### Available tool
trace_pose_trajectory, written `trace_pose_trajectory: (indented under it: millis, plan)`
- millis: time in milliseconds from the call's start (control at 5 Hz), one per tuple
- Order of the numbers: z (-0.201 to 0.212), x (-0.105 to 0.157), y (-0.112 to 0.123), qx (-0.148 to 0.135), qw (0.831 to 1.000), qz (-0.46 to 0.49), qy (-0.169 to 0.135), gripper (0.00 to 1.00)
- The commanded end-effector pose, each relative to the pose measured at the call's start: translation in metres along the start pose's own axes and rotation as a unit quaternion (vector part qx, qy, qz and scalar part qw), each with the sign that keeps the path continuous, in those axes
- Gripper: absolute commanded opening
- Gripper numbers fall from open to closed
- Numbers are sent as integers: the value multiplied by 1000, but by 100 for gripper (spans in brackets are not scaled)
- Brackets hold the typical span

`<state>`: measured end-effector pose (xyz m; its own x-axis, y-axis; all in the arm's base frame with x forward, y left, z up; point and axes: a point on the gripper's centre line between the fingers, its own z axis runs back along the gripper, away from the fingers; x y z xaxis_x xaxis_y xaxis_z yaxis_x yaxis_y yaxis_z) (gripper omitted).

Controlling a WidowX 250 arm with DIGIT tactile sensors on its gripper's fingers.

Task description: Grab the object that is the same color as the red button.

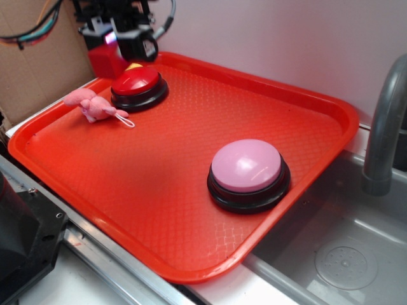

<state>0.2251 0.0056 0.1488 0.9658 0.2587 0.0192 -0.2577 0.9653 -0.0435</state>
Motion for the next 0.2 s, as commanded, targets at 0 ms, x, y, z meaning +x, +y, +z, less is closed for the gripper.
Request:
trace_pose_trajectory:
  millis: [0]
  plan:
    - [25, 24, 1, 4, 997, -40, -59, 0]
